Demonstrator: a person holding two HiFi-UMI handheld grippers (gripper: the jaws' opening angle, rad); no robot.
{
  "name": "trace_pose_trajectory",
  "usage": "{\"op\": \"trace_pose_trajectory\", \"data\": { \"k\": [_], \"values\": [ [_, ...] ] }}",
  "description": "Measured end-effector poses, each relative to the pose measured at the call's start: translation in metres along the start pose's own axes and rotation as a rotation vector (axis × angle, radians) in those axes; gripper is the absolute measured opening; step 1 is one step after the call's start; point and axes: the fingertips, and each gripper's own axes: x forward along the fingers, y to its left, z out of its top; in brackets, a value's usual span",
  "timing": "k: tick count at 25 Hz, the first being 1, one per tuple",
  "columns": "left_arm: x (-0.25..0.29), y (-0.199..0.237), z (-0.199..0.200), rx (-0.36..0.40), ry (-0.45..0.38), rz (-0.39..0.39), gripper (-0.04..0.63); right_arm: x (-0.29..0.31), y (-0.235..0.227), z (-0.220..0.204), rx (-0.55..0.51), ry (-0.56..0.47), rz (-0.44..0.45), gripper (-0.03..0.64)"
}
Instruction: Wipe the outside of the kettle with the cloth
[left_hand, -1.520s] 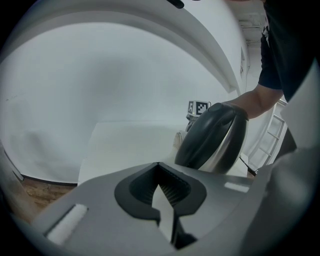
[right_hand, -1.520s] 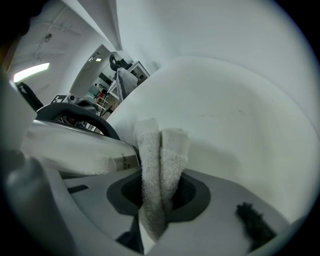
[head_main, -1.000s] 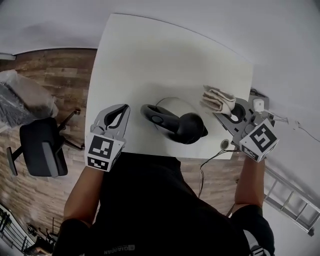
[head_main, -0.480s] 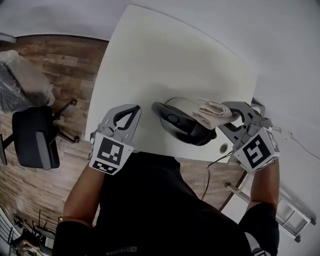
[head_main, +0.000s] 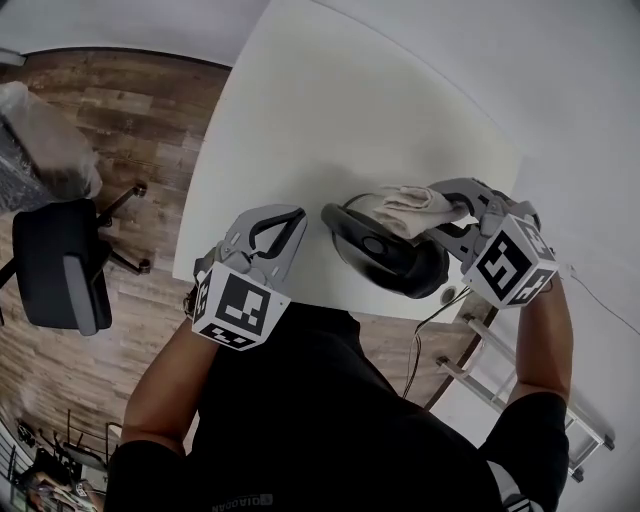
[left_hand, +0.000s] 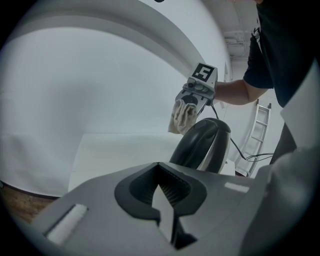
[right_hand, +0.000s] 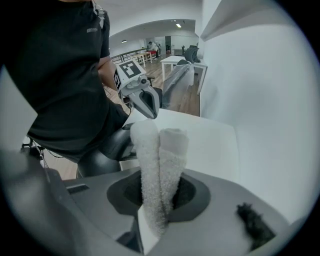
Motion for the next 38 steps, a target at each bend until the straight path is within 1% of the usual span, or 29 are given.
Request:
{"op": "trace_pose_trajectory", "data": {
  "k": [5,10,18,23,27,31,32,33,34,36,38],
  "values": [
    [0.002,-0.009,0.004,0.008,-0.007,-0.031,0.008,0.032,-0.003,0.005,-0.07,0.05,0.107,0.091],
    [-0.001,-0.007,0.004,-0.002,-0.001,-0.028,0.008,0.07,-0.007,-0.001,-0.109,0.109,0.208,0.091],
    [-0.002,-0.004,-0.002,-0.02,0.001,-0.031,0.008,0.125,-0.001,-0.015,-0.149,0.197,0.306,0.091],
    [-0.012,0.002,-0.008,-0.029,0.008,-0.025,0.008,0.152,-0.004,-0.02,-0.122,0.236,0.343,0.091],
    [-0.024,0.008,-0.012,-0.018,0.011,-0.035,0.007,0.163,-0.008,-0.021,-0.109,0.271,0.365,0.091],
    [-0.041,0.017,-0.026,-0.001,0.036,-0.058,0.008,0.171,-0.013,-0.022,-0.045,0.268,0.397,0.091],
    [-0.046,0.019,-0.028,0.005,0.041,-0.067,0.008,0.171,-0.016,-0.023,-0.027,0.269,0.39,0.091],
    [-0.05,0.021,-0.03,0.01,0.046,-0.076,0.008,0.168,-0.022,-0.025,-0.01,0.276,0.364,0.091],
    [-0.055,0.025,-0.031,0.013,0.051,-0.082,0.008,0.163,-0.03,-0.027,0.011,0.282,0.317,0.091],
    [-0.065,0.035,-0.029,0.016,0.063,-0.076,0.008,0.14,-0.05,-0.029,0.097,0.256,0.169,0.091],
    [-0.078,0.048,-0.019,0.016,0.054,-0.047,0.007,0.101,-0.063,-0.033,0.237,0.185,-0.002,0.091]
  ]
}}
